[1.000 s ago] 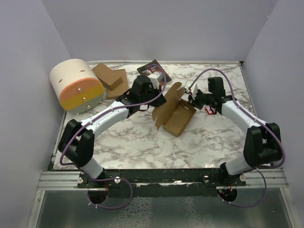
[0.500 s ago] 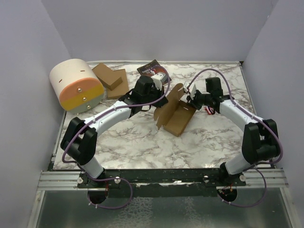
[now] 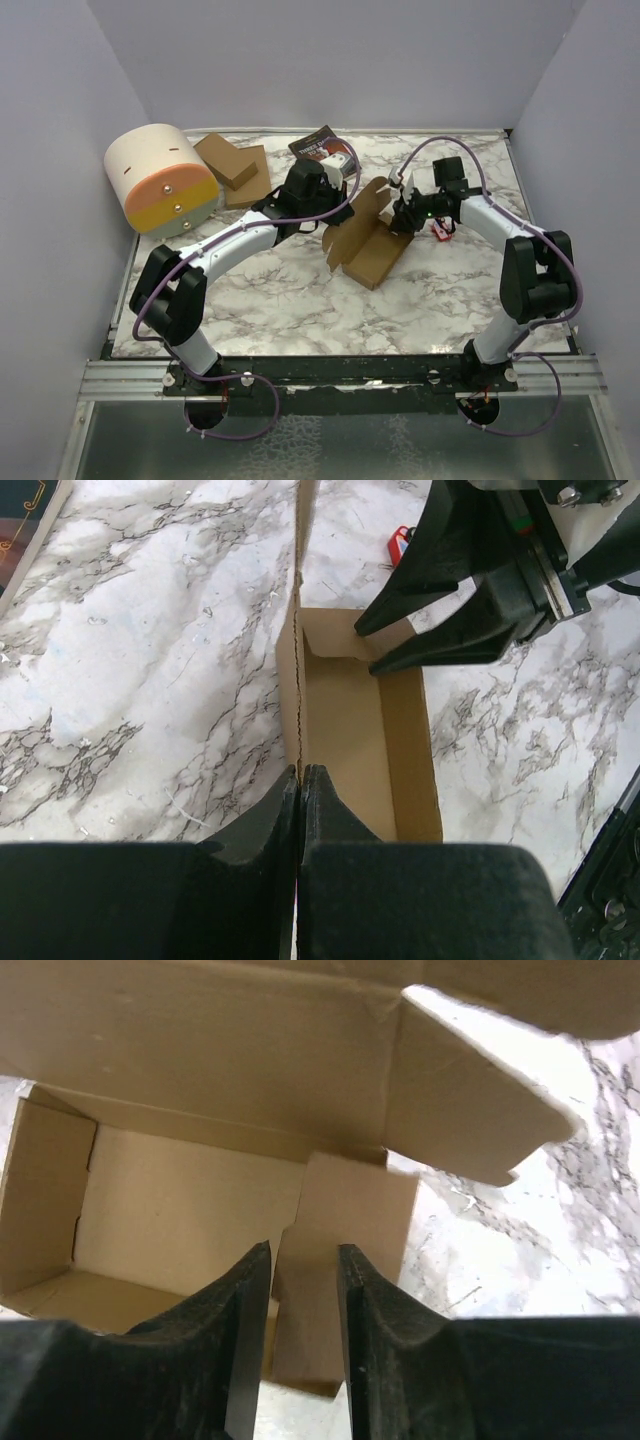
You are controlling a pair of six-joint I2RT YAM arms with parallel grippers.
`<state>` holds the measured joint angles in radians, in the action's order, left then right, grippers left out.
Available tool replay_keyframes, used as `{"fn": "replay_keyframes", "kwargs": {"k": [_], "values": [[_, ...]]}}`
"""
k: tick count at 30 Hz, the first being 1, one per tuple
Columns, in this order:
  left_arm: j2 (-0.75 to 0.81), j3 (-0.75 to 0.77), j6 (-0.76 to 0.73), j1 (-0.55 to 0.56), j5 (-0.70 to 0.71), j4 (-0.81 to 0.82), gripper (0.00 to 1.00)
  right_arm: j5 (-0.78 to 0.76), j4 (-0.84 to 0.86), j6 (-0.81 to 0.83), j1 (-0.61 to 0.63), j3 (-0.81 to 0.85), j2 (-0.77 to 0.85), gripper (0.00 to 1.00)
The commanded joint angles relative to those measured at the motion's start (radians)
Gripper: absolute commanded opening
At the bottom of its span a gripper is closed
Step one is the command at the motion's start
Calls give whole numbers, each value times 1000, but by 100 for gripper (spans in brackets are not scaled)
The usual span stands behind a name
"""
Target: Fold the paper box
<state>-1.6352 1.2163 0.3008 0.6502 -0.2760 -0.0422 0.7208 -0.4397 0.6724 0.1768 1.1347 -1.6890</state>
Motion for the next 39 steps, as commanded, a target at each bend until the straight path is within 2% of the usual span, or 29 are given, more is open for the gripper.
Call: {"fn": "replay_keyframes", "kwargs": {"k": [1, 6, 8, 14, 22, 28, 32, 36, 38, 39], "values": [[1, 29, -19, 6, -15, -6, 0, 90, -64, -5, 0, 30, -14, 37], [-1, 28, -18, 6, -15, -7, 0, 114, -86, -15, -11, 48, -36, 53], [-1, 29, -18, 6, -15, -7, 0, 142, -99, -25, -26, 62, -48, 56], [-3, 31, -21, 6, -15, -7, 0, 299, -175, -48, -101, 136, -98, 56], [-3, 37, -20, 6, -14, -8, 0, 419, -248, -85, -156, 216, -187, 48], [-5, 37, -30, 6, -14, -8, 0, 578, -397, -2, -182, 289, -218, 60], [-4, 37, -58, 6, -25, -1, 0, 626, -473, 46, -232, 354, -224, 65], [-2, 43, -98, 6, -36, -11, 0, 644, -432, 0, -311, 381, -199, 66], [3, 40, -115, 6, -40, -10, 0, 633, -333, -111, -360, 358, -184, 63], [6, 37, -121, 7, -42, -7, 0, 607, -243, -192, -381, 330, -174, 58]]}}
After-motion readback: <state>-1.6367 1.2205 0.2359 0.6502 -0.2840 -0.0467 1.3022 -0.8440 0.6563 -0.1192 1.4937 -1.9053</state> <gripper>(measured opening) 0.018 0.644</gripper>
